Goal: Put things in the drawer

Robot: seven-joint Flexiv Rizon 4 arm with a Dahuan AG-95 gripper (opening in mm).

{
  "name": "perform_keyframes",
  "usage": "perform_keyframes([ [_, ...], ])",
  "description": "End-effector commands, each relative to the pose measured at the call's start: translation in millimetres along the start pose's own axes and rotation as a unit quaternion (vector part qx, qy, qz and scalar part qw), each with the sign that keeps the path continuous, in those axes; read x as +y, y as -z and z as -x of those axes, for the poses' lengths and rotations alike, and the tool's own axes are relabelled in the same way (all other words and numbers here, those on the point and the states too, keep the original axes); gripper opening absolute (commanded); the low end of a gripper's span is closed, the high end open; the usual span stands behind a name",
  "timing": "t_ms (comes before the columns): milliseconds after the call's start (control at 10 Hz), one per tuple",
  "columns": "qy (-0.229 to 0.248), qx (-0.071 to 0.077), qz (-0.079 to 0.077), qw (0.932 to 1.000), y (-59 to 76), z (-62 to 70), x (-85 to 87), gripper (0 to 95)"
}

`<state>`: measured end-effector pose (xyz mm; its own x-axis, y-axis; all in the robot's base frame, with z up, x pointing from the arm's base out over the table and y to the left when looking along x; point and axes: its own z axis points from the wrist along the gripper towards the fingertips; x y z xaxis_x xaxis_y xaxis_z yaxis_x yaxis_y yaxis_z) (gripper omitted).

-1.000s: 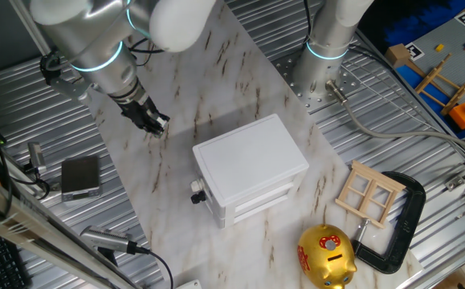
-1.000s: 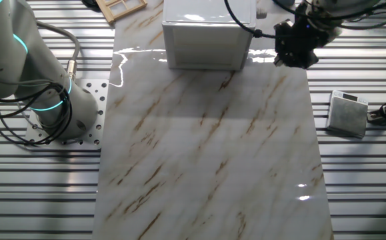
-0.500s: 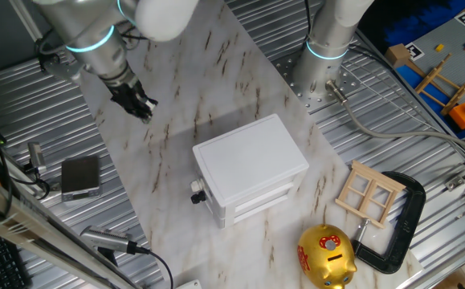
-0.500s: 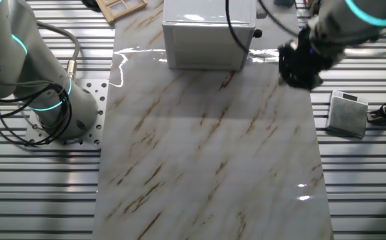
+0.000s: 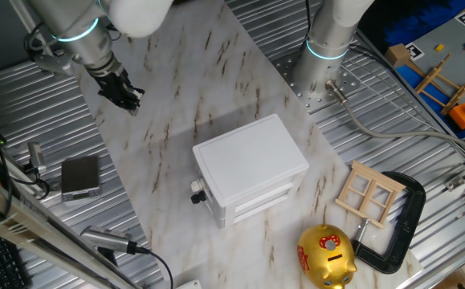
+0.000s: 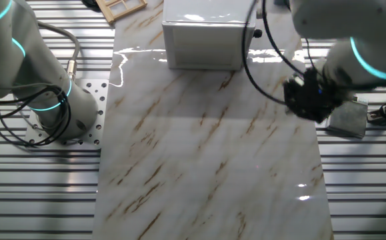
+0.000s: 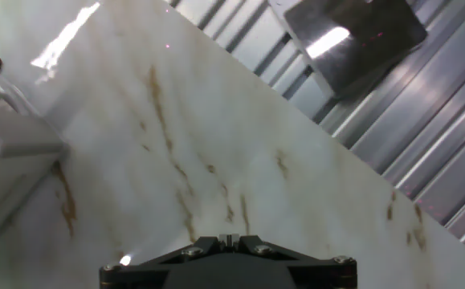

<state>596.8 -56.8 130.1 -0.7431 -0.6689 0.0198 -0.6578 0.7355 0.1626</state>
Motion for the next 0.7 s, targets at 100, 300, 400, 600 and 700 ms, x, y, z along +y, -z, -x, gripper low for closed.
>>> perform_keyframes([
  [100, -0.013, 0.009, -0.001, 0.9999, 0.4, -1.5, 1.4, 0.0],
  [300, -0.052, 0.013, -0.002, 0.9986, 0.4, -1.5, 1.4, 0.0],
  [400, -0.072, 0.013, -0.002, 0.9973, 0.4, -1.5, 1.4, 0.0],
  [600, -0.076, 0.015, -0.001, 0.9970, 0.4, -1.5, 1.4, 0.0],
  [700, -0.077, 0.010, -0.004, 0.9970, -1.9, -4.3, -2.1, 0.0],
])
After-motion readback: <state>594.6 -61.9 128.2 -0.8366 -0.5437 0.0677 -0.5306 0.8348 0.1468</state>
